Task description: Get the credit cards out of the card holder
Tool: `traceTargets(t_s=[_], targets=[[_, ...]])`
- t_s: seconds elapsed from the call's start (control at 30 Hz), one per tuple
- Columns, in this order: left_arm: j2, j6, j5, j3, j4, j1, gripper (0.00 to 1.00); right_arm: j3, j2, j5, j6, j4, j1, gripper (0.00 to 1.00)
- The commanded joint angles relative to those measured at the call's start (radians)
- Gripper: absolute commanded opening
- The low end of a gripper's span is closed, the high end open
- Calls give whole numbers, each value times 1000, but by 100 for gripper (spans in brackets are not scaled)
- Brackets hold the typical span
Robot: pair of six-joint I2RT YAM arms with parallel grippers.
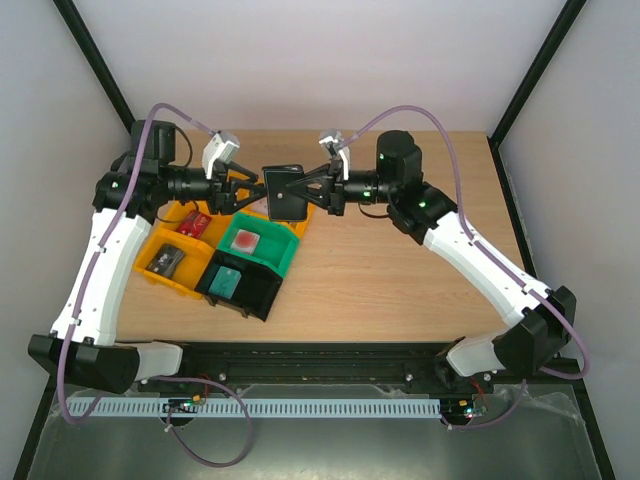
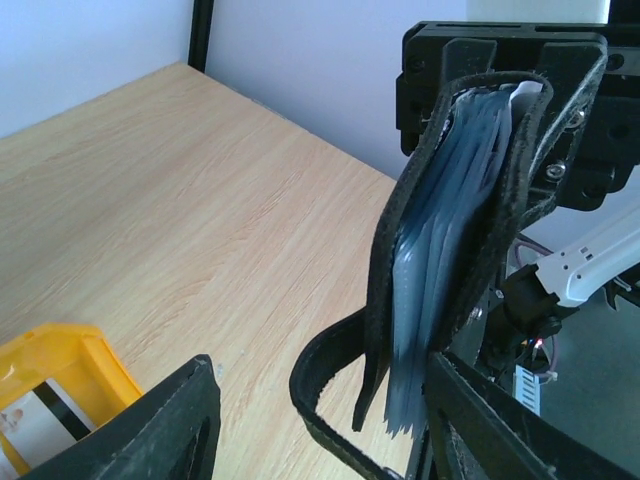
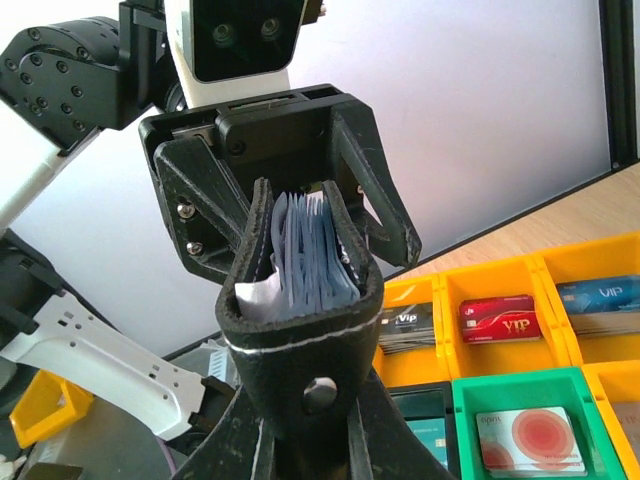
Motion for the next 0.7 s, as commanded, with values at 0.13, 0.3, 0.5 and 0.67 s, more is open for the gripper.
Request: traceTargets(t_s=[0.13, 0.3, 0.5, 0.67], targets=[[12, 2, 25, 30, 9, -43, 49, -15, -34, -123, 49, 177, 19, 2], [6, 117, 49, 75, -82, -41, 41, -14, -37, -167, 31, 164, 23, 2], [-16, 184, 65, 102, -129, -2, 27, -8, -41, -180, 16, 136, 23, 2], [-31, 196, 97, 98, -145, 1, 24, -6, -57, -174, 1, 108, 23, 2]])
